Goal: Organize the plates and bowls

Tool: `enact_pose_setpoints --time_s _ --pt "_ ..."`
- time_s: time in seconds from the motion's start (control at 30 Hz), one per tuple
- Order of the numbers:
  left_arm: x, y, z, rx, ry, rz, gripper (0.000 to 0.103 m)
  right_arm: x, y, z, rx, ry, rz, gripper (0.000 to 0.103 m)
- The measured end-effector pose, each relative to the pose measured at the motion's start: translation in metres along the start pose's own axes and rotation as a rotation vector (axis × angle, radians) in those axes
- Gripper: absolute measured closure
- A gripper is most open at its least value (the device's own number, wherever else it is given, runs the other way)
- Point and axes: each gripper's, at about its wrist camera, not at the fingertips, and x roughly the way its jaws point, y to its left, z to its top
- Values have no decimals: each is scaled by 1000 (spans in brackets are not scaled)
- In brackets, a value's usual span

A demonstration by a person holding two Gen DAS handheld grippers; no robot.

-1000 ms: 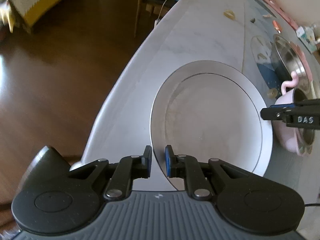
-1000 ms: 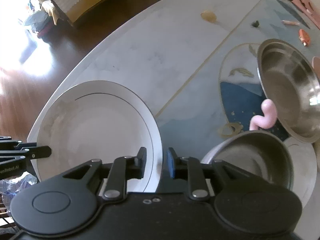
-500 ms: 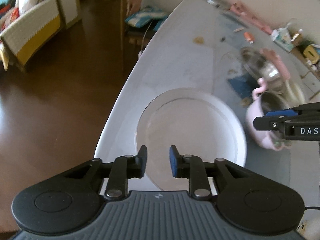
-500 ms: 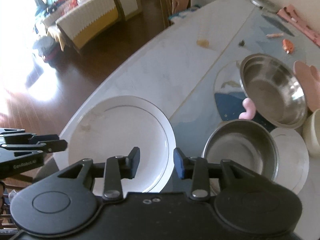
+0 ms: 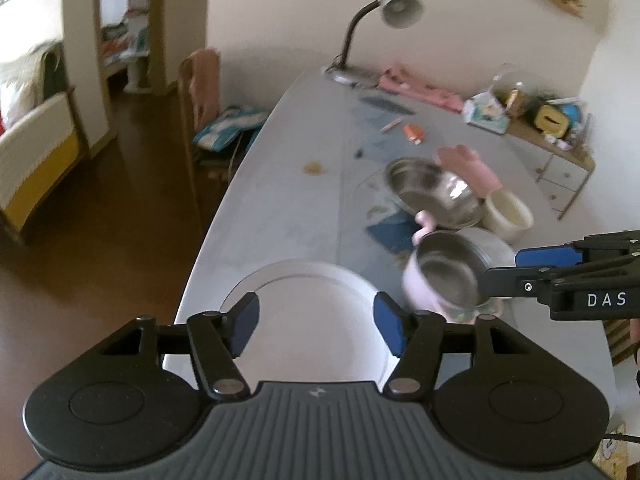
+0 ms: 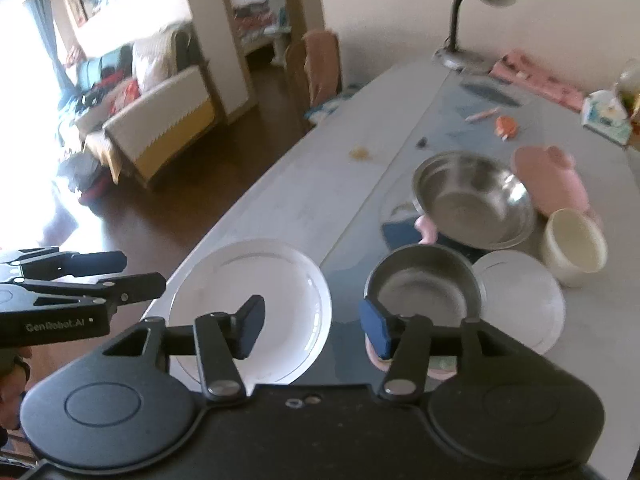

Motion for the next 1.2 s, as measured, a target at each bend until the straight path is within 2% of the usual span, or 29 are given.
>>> enact_pose_setpoints --time_s 0.2,0.33,0.5,0.57,0.63,0.87,1.2 --pt "-14 -26 5 62 -52 -58 34 -33 -8 -15 46 -90 -50 33" --pt "-20 -42 5 96 -78 -98 25 -49 -14 -26 84 -124 -84 23" --pt "-25 -57 6 116 -104 -141 24 -63 -23 -37 127 -148 -131 14" --pt "-24 -63 8 125 -113 -153 23 -68 -26 -41 132 -162 -162 5" --pt "-23 -70 10 138 -117 -158 23 -72 -30 -46 130 -173 -190 3" --pt "-6 -97 17 180 -114 -172 22 -75 -54 -51 147 -176 -212 0" --pt "38 -151 29 176 -62 -170 22 -70 -117 -53 142 -137 -205 0"
